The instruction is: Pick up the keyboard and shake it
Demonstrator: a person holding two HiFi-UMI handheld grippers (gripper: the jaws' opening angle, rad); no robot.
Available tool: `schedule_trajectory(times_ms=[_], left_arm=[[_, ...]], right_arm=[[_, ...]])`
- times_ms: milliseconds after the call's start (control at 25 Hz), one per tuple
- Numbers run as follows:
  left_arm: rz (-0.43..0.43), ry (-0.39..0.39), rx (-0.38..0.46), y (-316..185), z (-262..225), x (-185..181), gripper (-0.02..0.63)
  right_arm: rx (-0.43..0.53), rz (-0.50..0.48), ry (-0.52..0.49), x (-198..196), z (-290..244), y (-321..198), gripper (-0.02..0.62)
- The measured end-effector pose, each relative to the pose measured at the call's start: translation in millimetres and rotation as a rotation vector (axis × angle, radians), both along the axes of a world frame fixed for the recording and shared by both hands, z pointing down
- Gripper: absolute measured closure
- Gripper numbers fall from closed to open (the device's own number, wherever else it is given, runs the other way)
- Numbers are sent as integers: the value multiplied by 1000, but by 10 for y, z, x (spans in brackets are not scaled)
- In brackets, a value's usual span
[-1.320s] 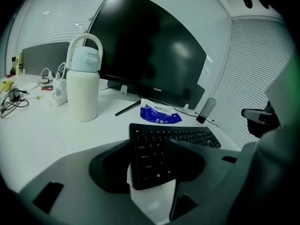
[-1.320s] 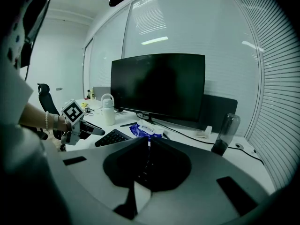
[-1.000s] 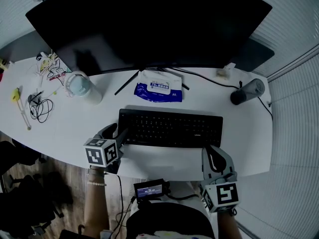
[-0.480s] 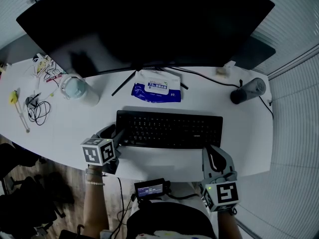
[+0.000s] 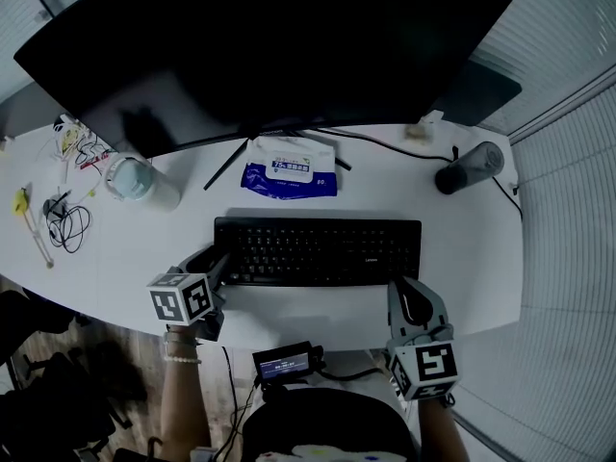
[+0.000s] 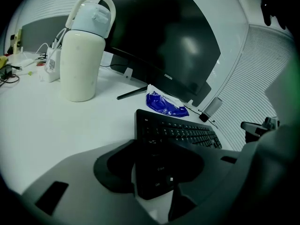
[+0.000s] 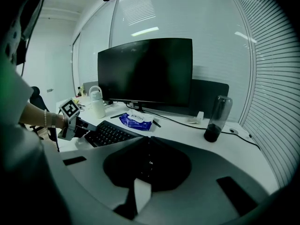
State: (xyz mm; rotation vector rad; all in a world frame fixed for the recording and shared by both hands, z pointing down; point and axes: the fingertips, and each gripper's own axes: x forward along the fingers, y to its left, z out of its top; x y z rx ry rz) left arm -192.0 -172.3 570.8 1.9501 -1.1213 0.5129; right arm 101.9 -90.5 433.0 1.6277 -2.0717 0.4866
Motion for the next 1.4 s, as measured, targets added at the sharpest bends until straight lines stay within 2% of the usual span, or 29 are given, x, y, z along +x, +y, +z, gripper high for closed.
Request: schedule_trajectory(times_ms=[520, 600, 920, 1040, 1400], left_arm=[[-62, -23, 56, 69, -303, -28, 417], [-65, -30, 74, 74, -387, -26, 417], [-83, -61, 113, 108, -622, -10, 417], [-88, -74, 116, 108, -635, -7, 417], [-104, -93, 126, 144, -714, 0, 418]], right_arm=[[-116, 98, -59, 647, 513, -102, 544], [-140, 100, -86, 716, 618, -136, 476], [-244, 116, -223, 974, 1035, -321, 351], [-284, 125, -292, 1017, 1185, -409, 331], [-367, 79, -362, 1020, 1332, -483, 314]])
